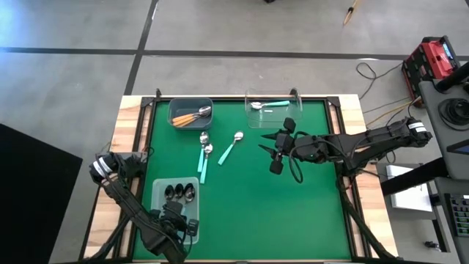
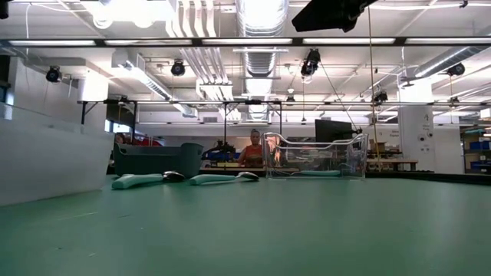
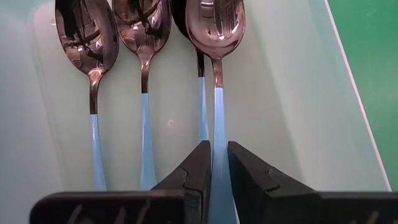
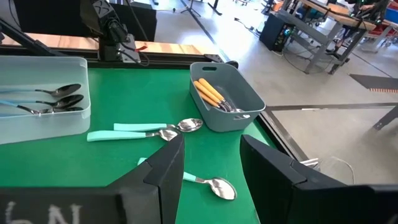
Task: Sort silverware by color (type)
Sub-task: Put the dark blue spoon into the white bin
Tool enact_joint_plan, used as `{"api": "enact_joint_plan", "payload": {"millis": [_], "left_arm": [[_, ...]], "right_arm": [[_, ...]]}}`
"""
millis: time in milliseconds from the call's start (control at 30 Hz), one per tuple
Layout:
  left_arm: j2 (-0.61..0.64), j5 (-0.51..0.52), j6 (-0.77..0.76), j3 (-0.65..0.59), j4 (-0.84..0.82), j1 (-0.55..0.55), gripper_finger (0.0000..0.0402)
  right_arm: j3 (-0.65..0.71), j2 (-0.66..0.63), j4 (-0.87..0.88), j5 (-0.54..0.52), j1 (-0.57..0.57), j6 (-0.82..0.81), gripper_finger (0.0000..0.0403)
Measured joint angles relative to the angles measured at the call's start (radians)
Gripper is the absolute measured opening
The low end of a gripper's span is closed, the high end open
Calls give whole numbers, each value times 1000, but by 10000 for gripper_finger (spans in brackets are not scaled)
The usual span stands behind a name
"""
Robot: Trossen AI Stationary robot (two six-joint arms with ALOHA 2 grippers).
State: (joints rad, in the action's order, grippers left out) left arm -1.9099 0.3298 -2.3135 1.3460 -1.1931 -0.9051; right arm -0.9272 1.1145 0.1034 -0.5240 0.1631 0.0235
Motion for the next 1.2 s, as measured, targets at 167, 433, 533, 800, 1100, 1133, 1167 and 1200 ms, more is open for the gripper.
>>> {"api": "enact_joint_plan", "payload": {"millis": [167, 433, 533, 800, 1100, 1133, 1167, 1200], "left_arm": [[0, 0, 0, 0, 0, 0, 34], [0, 0, 0, 0, 0, 0, 34], [0, 0, 0, 0, 0, 0, 34], [0, 0, 0, 0, 0, 0, 34], [0, 0, 0, 0, 0, 0, 36], [0, 0, 1, 0, 0, 0, 39], [0, 0, 1, 0, 0, 0, 43], [0, 0, 1, 0, 0, 0, 49]], "right_arm": [[0, 0, 4, 0, 0, 0, 148], [0, 0, 5, 0, 0, -1, 148], [0, 0, 11, 0, 0, -4, 148], [0, 0, 16, 0, 0, -5, 148], [0, 0, 15, 0, 0, -12, 148], [0, 0, 15, 0, 0, -12, 148], [0, 0, 15, 0, 0, -12, 148], [0, 0, 15, 0, 0, -13, 148]]}}
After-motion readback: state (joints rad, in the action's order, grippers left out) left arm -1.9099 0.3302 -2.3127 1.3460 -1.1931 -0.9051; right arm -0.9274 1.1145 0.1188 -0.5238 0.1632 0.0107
